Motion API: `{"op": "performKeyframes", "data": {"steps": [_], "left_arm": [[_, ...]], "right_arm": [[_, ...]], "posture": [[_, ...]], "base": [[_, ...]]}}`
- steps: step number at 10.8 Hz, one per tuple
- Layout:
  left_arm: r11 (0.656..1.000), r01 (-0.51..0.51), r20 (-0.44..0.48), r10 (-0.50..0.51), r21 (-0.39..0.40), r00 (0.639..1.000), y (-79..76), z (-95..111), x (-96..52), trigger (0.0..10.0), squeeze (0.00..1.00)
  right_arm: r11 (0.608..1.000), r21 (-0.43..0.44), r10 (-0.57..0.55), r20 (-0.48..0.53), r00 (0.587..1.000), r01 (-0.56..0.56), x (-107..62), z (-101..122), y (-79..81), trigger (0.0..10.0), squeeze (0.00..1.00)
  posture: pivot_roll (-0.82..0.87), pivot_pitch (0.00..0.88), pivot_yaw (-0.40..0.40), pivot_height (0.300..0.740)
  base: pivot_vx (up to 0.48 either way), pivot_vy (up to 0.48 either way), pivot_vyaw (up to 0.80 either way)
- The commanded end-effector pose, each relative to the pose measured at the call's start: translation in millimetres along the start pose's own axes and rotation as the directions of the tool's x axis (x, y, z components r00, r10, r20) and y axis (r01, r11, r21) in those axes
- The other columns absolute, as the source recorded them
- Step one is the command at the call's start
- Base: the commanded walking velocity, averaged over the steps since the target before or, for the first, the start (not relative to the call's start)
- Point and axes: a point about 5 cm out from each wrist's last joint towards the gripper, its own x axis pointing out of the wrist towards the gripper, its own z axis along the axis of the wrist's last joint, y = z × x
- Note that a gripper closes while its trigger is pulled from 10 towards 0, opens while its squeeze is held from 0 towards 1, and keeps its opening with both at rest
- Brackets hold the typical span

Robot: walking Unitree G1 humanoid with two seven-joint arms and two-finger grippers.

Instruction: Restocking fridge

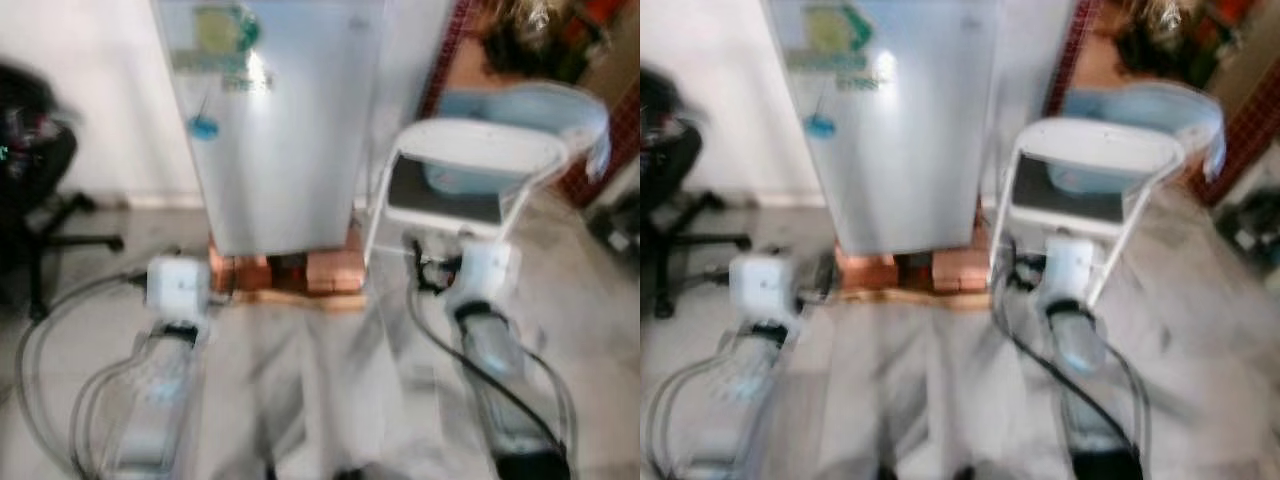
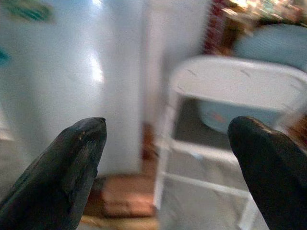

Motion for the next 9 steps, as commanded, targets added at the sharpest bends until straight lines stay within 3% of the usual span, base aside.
{"op": "performKeyframes", "data": {"steps": [1,7,9], "left_arm": [[1.0,-0.019,0.01,0.019,0.024,1.0,7.0,4,0.8,10.0,0.0],[1.0,0.012,0.017,-0.012,0.007,1.0,0.7,7,3.7,10.0,0.0],[1.0,0.01,0.0,-0.01,0.01,1.0,4.1,3,-4.0,10.0,0.0]], "right_arm": [[1.0,0.003,0.0,0.027,1.0,0.0,2.0,7,1.9,10.0,0.0],[1.0,-0.013,0.007,0.035,0.999,-0.006,0.9,7,3.0,10.0,0.0],[1.0,-0.022,-0.005,0.021,1.0,0.006,-10.0,4,-2.4,10.0,0.0]], "posture": [[0.15,0.041,-0.038,0.74],[0.15,0.034,-0.032,0.74],[0.15,0.032,-0.034,0.74]], "base": [[0.0,0.48,-0.8],[0.0,0.48,-0.8],[0.0,0.48,0.0]]}}
